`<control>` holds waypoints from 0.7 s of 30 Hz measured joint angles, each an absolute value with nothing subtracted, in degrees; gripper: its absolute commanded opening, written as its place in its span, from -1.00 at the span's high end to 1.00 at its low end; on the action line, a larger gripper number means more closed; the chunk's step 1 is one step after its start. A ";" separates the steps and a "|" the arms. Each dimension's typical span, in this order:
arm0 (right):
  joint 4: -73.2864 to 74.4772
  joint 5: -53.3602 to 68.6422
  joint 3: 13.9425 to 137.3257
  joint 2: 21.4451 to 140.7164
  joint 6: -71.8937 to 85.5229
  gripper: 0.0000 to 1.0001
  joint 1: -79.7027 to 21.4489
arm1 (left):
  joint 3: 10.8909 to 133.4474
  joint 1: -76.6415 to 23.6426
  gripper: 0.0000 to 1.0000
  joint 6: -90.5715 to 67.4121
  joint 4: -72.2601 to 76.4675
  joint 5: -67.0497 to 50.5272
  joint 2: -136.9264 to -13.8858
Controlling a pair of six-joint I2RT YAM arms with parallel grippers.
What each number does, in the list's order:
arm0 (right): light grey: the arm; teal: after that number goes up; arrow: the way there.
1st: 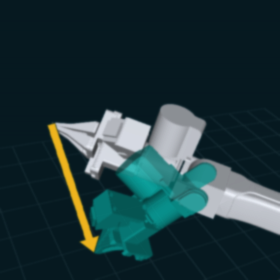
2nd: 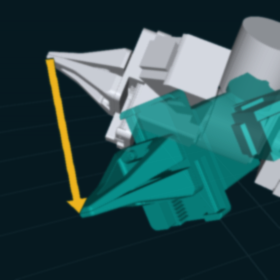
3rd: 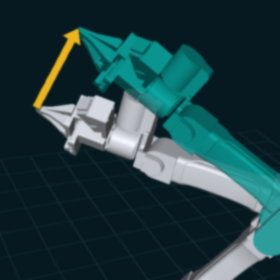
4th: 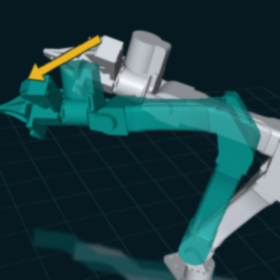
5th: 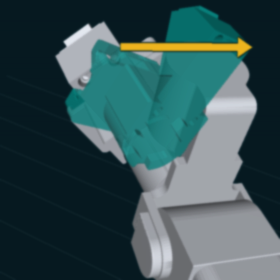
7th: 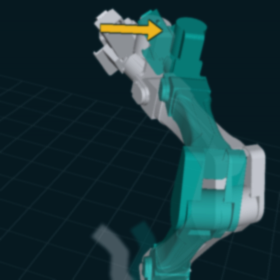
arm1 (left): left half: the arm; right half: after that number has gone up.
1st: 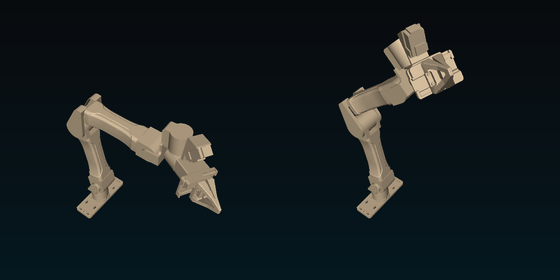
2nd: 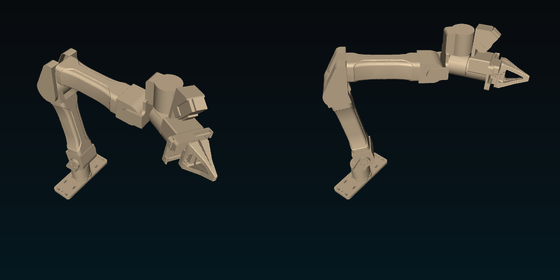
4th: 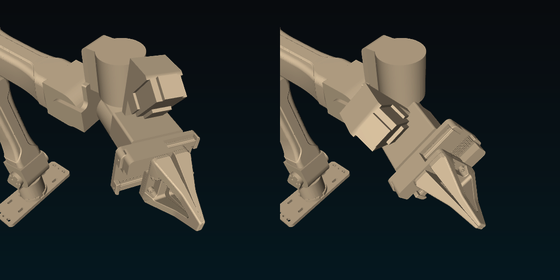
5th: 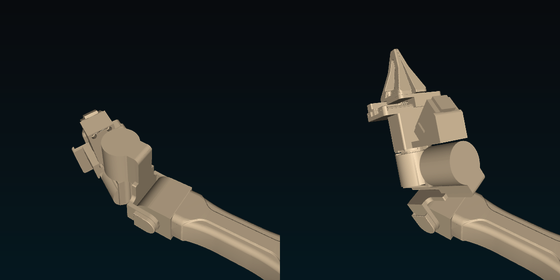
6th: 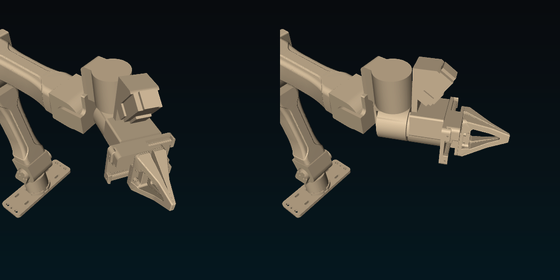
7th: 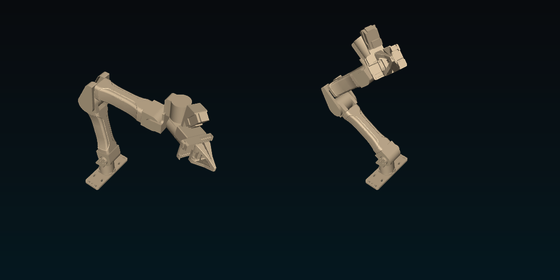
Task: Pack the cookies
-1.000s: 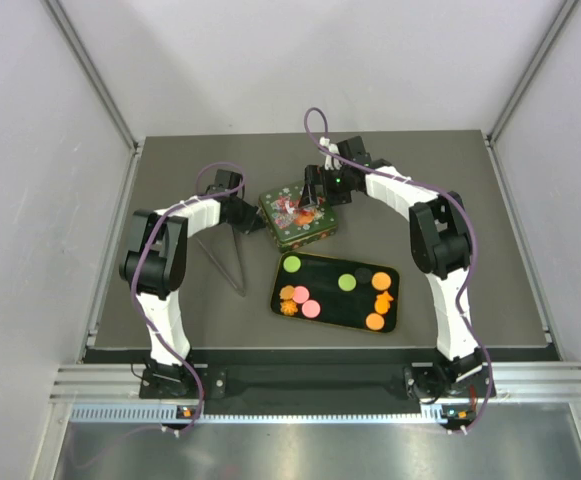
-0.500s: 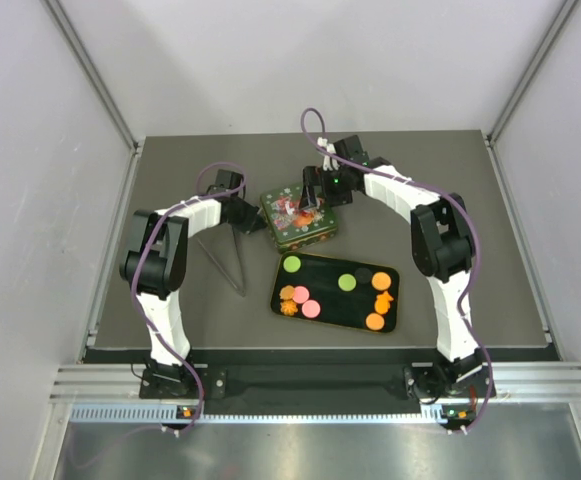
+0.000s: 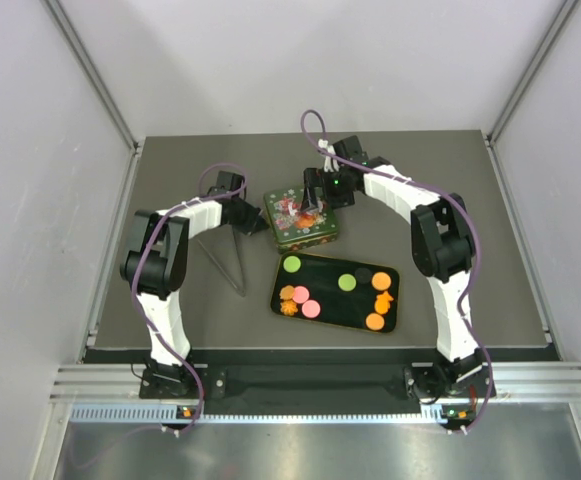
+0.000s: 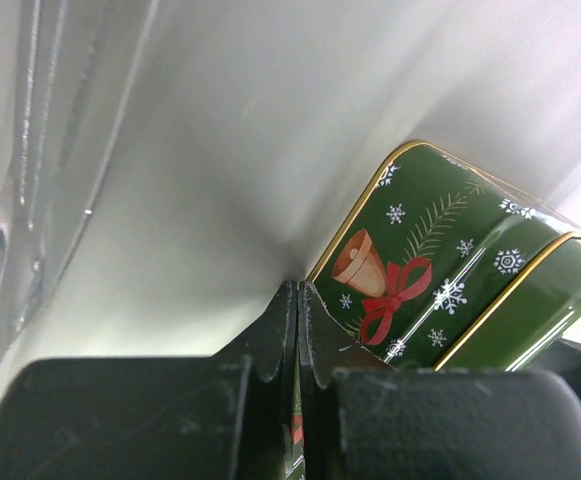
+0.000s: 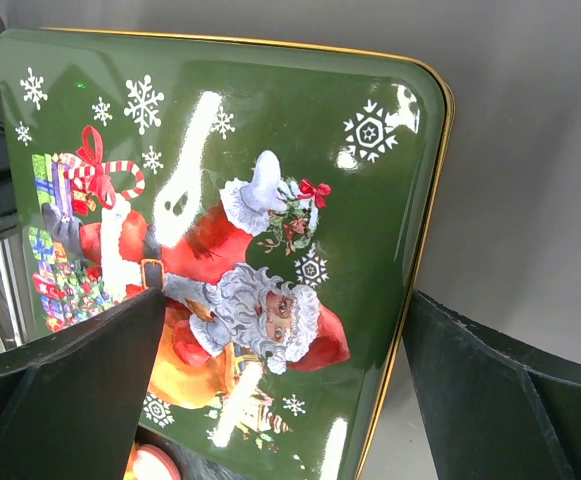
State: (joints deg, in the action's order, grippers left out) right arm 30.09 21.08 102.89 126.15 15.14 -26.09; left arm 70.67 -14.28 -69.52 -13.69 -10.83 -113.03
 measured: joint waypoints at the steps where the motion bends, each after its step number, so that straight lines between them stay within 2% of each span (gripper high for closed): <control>1: 30.09 21.06 102.89 126.08 15.11 -0.99 -26.06 | 70.63 -14.31 1.00 -69.49 -13.63 -10.90 -113.03; 21: 33.28 16.71 103.31 124.86 15.03 -1.00 -25.71 | 70.59 -16.80 1.00 -68.58 -12.86 -12.82 -112.53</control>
